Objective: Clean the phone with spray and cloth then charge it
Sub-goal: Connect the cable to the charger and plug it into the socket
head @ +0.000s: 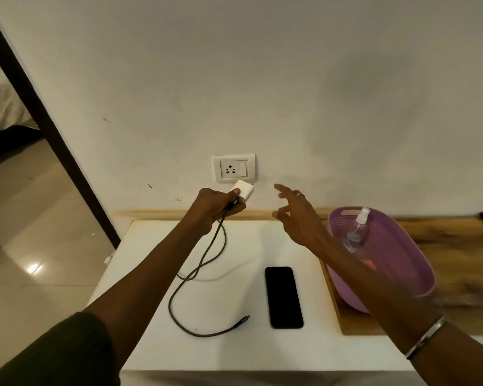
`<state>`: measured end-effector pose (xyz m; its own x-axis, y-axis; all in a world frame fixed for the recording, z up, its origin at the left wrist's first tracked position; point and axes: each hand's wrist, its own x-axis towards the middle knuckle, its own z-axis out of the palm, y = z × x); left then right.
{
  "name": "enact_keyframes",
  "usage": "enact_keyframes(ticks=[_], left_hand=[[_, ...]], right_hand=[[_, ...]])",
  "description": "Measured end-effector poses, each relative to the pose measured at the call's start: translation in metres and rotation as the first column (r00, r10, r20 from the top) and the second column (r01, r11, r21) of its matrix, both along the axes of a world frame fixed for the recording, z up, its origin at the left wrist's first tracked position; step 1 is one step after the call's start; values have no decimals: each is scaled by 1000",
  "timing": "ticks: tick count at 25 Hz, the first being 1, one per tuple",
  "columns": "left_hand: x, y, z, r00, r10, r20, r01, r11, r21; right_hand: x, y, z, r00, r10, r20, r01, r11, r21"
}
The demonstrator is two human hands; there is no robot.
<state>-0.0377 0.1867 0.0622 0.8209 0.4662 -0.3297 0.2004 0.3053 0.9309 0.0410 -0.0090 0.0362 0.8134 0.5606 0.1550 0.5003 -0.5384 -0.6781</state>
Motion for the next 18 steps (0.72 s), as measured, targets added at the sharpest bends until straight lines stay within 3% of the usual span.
enact_keyframes(ticks=[2, 5, 10, 18], left_hand=[[10, 4, -6, 996, 84, 7, -84, 995, -51], [29, 8, -19, 990, 142, -6, -142, 988, -54], [54, 16, -35, 970, 245, 0, -244, 968, -51], [70, 28, -44, 960, 279, 4, -278, 958, -69]], right_hand=[[1, -8, -15, 993, -9, -117, -7, 990, -140], [5, -16, -39, 974, 3, -227, -43, 984, -172], [15, -23, -58, 978, 8, -210, -55, 974, -221], [10, -18, -71, 979, 61, -193, -109, 962, -251]])
